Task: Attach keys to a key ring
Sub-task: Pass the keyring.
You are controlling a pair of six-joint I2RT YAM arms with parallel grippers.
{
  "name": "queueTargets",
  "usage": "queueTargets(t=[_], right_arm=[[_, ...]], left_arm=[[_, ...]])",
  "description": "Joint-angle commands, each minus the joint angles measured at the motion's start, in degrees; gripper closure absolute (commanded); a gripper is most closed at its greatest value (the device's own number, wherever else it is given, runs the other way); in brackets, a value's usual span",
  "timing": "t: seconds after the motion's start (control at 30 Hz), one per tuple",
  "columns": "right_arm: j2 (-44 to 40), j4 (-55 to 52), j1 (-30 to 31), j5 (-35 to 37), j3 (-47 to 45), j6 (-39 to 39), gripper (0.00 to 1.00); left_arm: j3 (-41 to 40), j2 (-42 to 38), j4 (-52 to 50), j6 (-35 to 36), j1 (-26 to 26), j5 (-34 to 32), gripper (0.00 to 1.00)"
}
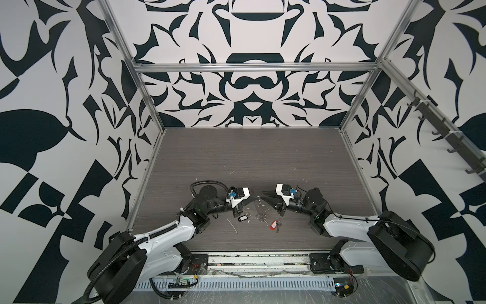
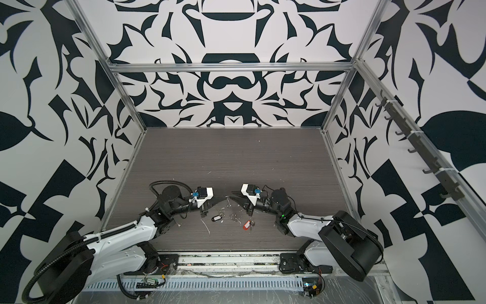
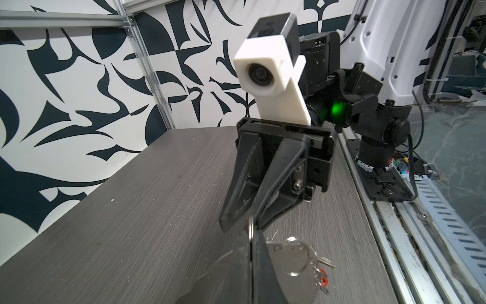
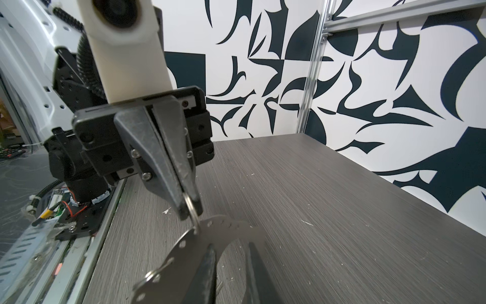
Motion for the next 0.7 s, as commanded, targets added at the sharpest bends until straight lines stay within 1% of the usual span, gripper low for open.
queueTargets(t=[0.0, 0.23, 0.33, 0.4, 0.53, 0.67], right_arm=[[1.20, 6.35, -0.16, -2.46, 2.29, 4.02, 0.79], [3.97, 9.80, -0.16, -6.07, 3.51, 6.84, 0.81], [4.17, 10.75, -0.16, -6.64, 3.02, 6.40, 0.82], [3.50, 10.72, -0.17, -6.49, 1.94, 4.28, 0.83], [2.25, 8.71, -0.16, -3.75, -0.03, 0.65, 0.86], [0.88, 3.27, -0.43, -0.12, -0.35, -2.51, 0.89]], left_arm=[[-0.43, -0.10, 4.31, -0.96, -0.03, 1.62, 1.00], [-0.79, -0.62, 4.46, -1.00, -0.03, 1.76, 1.00], [-0.78, -0.62, 4.30, -0.95, -0.03, 1.50, 1.00], [-0.79, -0.72, 4.13, -1.00, -0.03, 1.29, 1.00], [-0.87, -1.25, 3.51, -0.78, -0.03, 1.10, 1.00], [-1.05, -2.25, 2.71, -0.56, -0.03, 1.02, 1.00]])
